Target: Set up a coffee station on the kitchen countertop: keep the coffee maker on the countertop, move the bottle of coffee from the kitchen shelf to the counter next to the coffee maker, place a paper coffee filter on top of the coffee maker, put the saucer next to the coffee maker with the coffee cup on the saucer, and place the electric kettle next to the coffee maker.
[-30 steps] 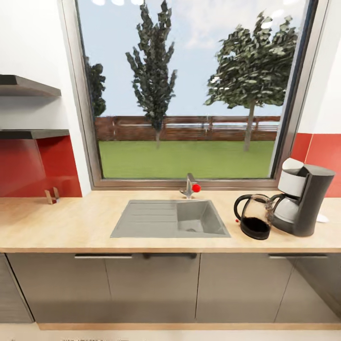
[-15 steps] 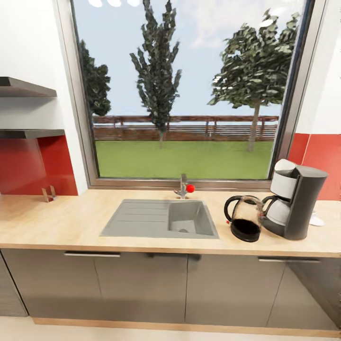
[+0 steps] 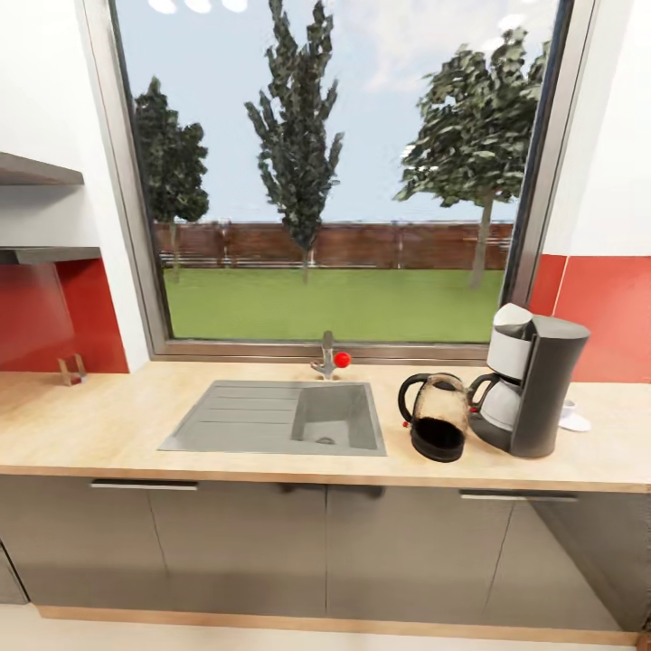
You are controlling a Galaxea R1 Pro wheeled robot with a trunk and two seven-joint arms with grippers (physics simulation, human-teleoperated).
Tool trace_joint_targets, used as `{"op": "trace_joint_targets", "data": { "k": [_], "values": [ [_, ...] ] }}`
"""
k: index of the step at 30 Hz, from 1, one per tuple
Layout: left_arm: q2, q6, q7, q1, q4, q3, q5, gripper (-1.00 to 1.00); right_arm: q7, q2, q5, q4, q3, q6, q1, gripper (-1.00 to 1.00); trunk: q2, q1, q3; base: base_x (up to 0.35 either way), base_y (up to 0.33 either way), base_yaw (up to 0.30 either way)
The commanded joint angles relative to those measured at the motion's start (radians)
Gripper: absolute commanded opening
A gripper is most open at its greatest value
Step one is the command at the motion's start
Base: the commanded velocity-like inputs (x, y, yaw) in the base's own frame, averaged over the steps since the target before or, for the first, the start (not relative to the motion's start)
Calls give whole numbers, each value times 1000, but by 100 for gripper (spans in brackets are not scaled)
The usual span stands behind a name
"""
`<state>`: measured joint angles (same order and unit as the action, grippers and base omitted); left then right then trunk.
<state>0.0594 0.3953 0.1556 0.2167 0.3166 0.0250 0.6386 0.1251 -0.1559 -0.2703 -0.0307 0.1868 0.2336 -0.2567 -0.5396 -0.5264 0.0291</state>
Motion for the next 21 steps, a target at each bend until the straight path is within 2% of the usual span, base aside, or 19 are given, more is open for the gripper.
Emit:
{"op": "trace_joint_targets", "data": {
  "k": [1, 21],
  "values": [
    [0, 1, 5, 1, 1, 3, 10, 100, 2, -1, -5, -3, 10, 6, -1, -100, 0, 0, 0, 0, -290, 0],
    [0, 1, 5, 0, 1, 4, 10, 100, 2, 8, -7, -3, 10, 5, -1, -100, 0, 0, 0, 0, -290, 0]
  ]
}}
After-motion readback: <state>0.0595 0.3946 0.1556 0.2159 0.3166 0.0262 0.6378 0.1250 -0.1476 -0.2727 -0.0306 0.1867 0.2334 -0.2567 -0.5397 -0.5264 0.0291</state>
